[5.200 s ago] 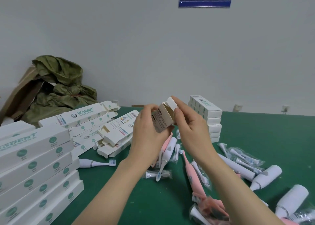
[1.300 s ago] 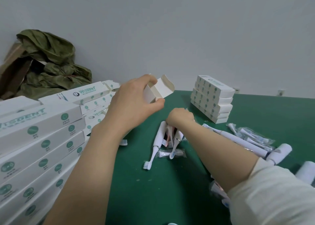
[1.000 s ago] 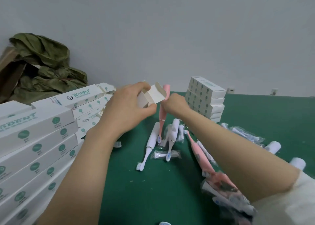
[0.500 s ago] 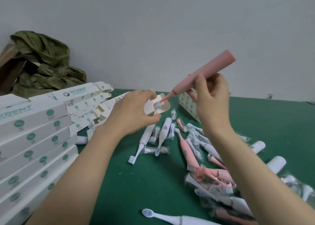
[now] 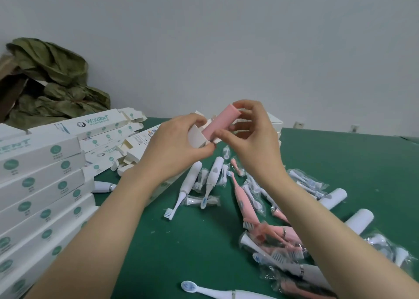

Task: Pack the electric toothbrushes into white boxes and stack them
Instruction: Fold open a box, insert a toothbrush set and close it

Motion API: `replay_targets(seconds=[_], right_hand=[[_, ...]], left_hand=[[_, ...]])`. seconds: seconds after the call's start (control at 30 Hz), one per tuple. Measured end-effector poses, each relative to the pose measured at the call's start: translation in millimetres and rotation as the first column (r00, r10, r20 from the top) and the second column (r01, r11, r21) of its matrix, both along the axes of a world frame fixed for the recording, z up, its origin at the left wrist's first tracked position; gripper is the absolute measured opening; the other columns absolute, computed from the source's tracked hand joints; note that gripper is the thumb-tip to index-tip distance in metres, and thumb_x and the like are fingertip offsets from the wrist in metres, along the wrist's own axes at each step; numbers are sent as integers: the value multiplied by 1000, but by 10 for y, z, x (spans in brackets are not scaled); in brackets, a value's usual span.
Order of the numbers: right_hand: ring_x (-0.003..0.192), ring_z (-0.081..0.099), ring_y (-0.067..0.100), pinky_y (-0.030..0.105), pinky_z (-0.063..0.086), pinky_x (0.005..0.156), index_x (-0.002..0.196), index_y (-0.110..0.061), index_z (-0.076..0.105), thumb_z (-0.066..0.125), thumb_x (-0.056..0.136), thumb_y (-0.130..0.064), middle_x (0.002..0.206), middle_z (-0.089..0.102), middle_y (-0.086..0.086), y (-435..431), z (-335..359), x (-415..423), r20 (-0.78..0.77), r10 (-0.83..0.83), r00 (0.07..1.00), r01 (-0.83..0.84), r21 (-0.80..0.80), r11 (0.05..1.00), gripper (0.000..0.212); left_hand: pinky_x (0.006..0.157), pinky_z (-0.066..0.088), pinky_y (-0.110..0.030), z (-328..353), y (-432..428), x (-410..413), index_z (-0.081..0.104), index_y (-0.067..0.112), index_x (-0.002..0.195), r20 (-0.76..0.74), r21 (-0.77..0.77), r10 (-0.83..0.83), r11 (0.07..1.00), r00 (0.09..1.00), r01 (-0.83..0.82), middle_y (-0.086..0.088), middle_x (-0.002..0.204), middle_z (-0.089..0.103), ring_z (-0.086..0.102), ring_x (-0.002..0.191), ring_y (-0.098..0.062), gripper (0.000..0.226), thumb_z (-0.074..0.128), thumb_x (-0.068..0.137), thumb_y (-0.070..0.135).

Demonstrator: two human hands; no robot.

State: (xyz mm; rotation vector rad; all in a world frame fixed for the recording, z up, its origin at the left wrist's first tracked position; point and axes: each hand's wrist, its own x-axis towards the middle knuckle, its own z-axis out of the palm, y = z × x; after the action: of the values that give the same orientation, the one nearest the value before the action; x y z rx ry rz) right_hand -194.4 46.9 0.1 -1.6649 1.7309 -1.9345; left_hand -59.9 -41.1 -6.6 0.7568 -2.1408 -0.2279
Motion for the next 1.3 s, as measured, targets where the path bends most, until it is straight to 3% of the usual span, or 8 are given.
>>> replay_targets(seconds=[0.13,0.3,0.43,0.57,0.77,0.97,1.07,1.3], right_hand=[[67,45,-5,6,35,67,87,-23,70,69,85,-17,89,53,-8,-41,-49,-3,-336,3,942,24,75,997,6],[55,48,0,15,39,57,73,-19,69,60,87,-18,61,62,-15,-324,-20,-413,-33,-153,988,156,175,972,17],[77,58,25,34,50,73,83,2,64,53,89,-10,86,65,16,-696,-382,-748,-433,-127,892,409,658,632,17],[86,49,27,34,41,72,65,-10,38,44,99,-33,71,49,8,-865,-740,-890,-666,-13,746,599,663,449,41],[88,53,28,38,49,73,73,-10,48,45,98,-38,86,59,12,-860,-611,-807,-498,-236,834,507,525,683,39],[44,41,9,21,35,46,71,-11,46,44,91,-4,55,57,1,-336,78,-307,464,98,880,-106,-10,994,21],[41,45,13,19,33,42,73,-16,57,53,89,-5,49,48,-3,-40,137,-14,231,355,906,-381,80,921,20],[54,44,5,15,33,49,82,-14,66,57,87,-15,65,61,2,35,5,-48,-399,19,917,133,350,927,10]], left_hand=[[75,41,-27,15,-2,13,62,28,111,-22,-4,31,999,999,-31,18,98,58,52,88,-10,44,69,71,44],[67,36,-16,10,-48,103,62,26,114,-44,24,60,998,997,-59,19,90,51,44,80,-5,46,71,71,40],[64,31,3,33,-70,145,62,25,114,-55,29,46,999,997,-45,17,90,51,39,75,0,45,71,72,39],[63,31,-1,22,-82,132,61,27,116,-39,38,36,999,999,-34,20,91,48,41,78,-2,47,69,72,42],[65,36,-21,0,-124,121,60,29,115,-18,49,10,999,1000,-9,20,92,51,48,84,-10,46,69,72,42],[65,39,-22,-73,-122,78,57,35,109,53,64,-35,997,998,31,17,96,57,51,85,-11,42,68,70,45],[65,37,-18,-71,-102,55,52,44,102,63,98,-58,994,996,51,24,84,57,52,79,-1,38,66,67,48],[68,42,-25,-106,-107,18,45,37,110,78,163,-49,986,996,36,13,99,58,54,88,-9,55,70,63,52]])
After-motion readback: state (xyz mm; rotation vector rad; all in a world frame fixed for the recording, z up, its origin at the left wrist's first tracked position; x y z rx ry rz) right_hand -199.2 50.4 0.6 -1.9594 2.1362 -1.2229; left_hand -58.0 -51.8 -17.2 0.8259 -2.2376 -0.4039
